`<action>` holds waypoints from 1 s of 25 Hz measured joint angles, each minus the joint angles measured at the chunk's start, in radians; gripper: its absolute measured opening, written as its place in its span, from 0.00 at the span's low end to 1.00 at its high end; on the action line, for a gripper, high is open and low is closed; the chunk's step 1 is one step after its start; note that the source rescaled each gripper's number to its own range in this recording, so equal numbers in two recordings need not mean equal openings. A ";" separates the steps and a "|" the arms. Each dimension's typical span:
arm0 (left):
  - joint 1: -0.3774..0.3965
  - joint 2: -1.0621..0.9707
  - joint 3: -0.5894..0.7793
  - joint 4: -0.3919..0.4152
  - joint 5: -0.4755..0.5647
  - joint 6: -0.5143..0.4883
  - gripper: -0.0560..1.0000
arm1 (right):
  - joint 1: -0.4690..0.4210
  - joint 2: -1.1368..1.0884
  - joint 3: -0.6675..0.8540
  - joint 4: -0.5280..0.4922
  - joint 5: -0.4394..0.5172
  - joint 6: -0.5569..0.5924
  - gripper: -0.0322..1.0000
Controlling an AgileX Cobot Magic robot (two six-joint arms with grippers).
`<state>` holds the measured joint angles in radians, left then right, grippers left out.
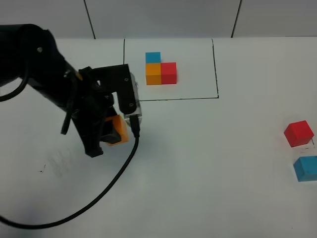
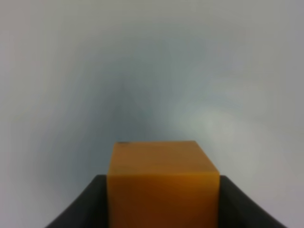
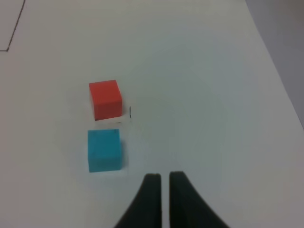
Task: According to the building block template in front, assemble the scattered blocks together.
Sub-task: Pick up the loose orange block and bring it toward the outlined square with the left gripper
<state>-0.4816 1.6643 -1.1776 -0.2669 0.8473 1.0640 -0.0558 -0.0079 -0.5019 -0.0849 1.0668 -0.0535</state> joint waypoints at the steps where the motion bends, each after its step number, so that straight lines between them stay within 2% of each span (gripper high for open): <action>1: -0.010 0.023 -0.027 0.000 0.005 -0.009 0.65 | 0.000 0.000 0.000 0.000 0.000 0.000 0.04; 6: -0.035 0.124 -0.092 0.010 0.023 -0.028 0.65 | 0.000 0.000 0.000 0.000 0.000 0.000 0.04; 13: -0.038 0.173 -0.097 0.063 0.051 -0.037 0.65 | 0.000 0.000 0.000 0.000 0.000 0.000 0.04; 17: -0.021 0.174 -0.100 0.066 0.052 -0.038 0.65 | 0.000 0.000 0.000 0.000 0.000 0.000 0.04; 25: -0.009 0.226 -0.103 0.093 0.001 -0.035 0.65 | 0.000 0.000 0.000 0.000 0.000 0.000 0.04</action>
<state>-0.4911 1.8907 -1.2802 -0.1738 0.8483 1.0287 -0.0558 -0.0079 -0.5019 -0.0849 1.0668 -0.0535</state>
